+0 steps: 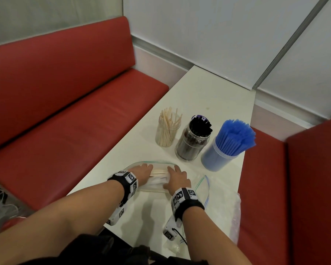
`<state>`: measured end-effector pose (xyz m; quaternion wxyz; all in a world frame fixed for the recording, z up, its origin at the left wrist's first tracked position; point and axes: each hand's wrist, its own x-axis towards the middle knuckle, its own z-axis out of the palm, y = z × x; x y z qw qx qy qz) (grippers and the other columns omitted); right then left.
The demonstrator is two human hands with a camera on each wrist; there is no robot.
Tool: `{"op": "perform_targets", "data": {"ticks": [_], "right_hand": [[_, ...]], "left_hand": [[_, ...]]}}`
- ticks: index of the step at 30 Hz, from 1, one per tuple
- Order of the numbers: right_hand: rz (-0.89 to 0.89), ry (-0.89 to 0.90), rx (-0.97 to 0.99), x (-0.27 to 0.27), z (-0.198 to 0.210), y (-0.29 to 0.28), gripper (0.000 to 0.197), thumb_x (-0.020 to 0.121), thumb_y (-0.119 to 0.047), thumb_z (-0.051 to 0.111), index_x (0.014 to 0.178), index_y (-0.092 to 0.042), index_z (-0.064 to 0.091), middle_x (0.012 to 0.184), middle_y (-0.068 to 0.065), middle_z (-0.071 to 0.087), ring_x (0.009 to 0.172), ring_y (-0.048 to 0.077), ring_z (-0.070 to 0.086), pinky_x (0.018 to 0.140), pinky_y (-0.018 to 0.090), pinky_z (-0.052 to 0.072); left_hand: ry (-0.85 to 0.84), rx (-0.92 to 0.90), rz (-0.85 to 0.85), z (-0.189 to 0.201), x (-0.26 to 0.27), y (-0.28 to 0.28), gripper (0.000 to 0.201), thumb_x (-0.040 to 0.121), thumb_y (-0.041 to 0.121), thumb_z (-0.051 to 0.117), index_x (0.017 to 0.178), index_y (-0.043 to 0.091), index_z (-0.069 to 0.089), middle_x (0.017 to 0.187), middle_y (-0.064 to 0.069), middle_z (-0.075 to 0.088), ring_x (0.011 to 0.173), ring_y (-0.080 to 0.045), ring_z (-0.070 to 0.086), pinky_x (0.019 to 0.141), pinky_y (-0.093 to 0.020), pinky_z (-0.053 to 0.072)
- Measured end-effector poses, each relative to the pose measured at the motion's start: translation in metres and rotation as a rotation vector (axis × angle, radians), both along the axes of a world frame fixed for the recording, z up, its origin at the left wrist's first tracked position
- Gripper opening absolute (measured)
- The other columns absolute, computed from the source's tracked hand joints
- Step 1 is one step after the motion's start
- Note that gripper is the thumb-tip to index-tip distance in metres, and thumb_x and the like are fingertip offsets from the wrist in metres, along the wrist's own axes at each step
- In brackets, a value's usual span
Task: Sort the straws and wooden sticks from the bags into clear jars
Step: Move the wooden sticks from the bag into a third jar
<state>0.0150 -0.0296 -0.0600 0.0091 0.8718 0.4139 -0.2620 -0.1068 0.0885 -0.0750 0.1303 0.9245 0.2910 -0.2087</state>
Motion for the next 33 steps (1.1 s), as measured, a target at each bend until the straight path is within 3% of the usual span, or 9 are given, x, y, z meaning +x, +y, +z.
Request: {"op": "perform_targets", "data": {"ticks": [4,7,10,13,19,22,26,30,33], "right_hand": [[-0.085,0.16,0.048,0.002,-0.002,0.004,0.087,0.09,-0.016,0.07,0.16,-0.021,0.019,0.168,0.005,0.001,0.145,0.035,0.03,0.115,0.037,0.035],[-0.312,0.333,0.293,0.005,-0.001,0.008,0.072,0.088,-0.026,0.076,0.149,-0.008,0.042,0.159,0.014,0.029,0.144,0.027,0.034,0.114,0.029,0.029],[-0.507,0.331,0.468,0.012,0.003,0.01,0.046,0.087,-0.027,0.077,0.125,-0.009,0.061,0.137,0.014,0.047,0.117,0.026,0.054,0.099,0.027,0.039],[-0.522,0.356,0.417,0.018,0.004,0.014,0.044,0.085,-0.018,0.079,0.124,-0.011,0.06,0.131,0.013,0.043,0.107,0.026,0.055,0.088,0.025,0.041],[-0.405,0.414,0.464,0.018,0.006,0.015,0.058,0.08,0.008,0.064,0.135,-0.013,0.061,0.128,0.014,0.058,0.116,0.027,0.058,0.1,0.03,0.047],[-0.527,0.46,0.599,0.023,0.005,0.014,0.045,0.078,0.01,0.058,0.113,-0.016,0.072,0.105,0.004,0.067,0.09,0.016,0.062,0.072,0.011,0.049],[-0.901,0.435,0.695,0.032,0.0,0.011,0.029,0.084,0.006,0.053,0.086,-0.014,0.074,0.078,0.01,0.066,0.074,0.028,0.06,0.07,0.039,0.056],[-0.807,0.53,0.528,0.04,-0.001,0.005,0.03,0.088,0.001,0.061,0.114,-0.011,0.07,0.117,0.022,0.066,0.095,0.032,0.062,0.088,0.046,0.057],[-0.376,0.385,0.2,0.036,0.018,0.016,0.078,0.081,-0.024,0.078,0.15,-0.024,0.042,0.151,0.017,0.038,0.134,0.037,0.044,0.11,0.043,0.041]], "left_hand": [[-0.037,0.044,-0.046,0.005,0.007,0.001,0.033,0.098,0.028,0.047,0.126,0.01,0.046,0.118,-0.014,0.059,0.104,-0.032,0.061,0.079,-0.038,0.047],[-0.068,0.044,-0.085,0.007,0.016,-0.001,0.03,0.099,0.027,0.047,0.123,0.008,0.049,0.118,-0.014,0.06,0.105,-0.032,0.061,0.081,-0.038,0.046],[-0.109,0.025,-0.094,0.005,0.019,-0.003,0.027,0.101,0.027,0.043,0.121,0.009,0.047,0.112,-0.014,0.061,0.1,-0.032,0.062,0.074,-0.037,0.043],[-0.156,0.029,-0.076,0.004,0.014,-0.003,0.031,0.1,0.038,0.043,0.117,0.013,0.049,0.106,-0.011,0.064,0.095,-0.03,0.063,0.069,-0.035,0.043],[-0.23,-0.139,0.016,0.014,0.025,-0.006,0.029,0.096,0.026,0.054,0.121,0.013,0.048,0.106,-0.012,0.066,0.093,-0.03,0.064,0.079,-0.038,0.049],[-0.241,-0.089,-0.023,0.02,0.039,-0.011,0.029,0.1,0.032,0.046,0.12,0.01,0.047,0.102,-0.014,0.065,0.089,-0.032,0.064,0.071,-0.039,0.047],[-0.357,-0.122,0.012,0.026,0.038,-0.007,0.028,0.099,0.033,0.05,0.109,0.008,0.054,0.104,-0.014,0.066,0.093,-0.031,0.063,0.077,-0.037,0.047],[-0.642,-0.385,0.181,0.036,0.04,0.005,0.02,0.093,0.03,0.057,0.08,0.015,0.054,0.071,-0.003,0.059,0.063,-0.016,0.056,0.06,-0.032,0.041],[-0.744,-0.473,0.285,0.046,0.05,0.015,0.03,0.091,0.033,0.059,0.065,0.024,0.048,0.059,0.006,0.05,0.051,-0.007,0.044,0.056,-0.029,0.036]]}}
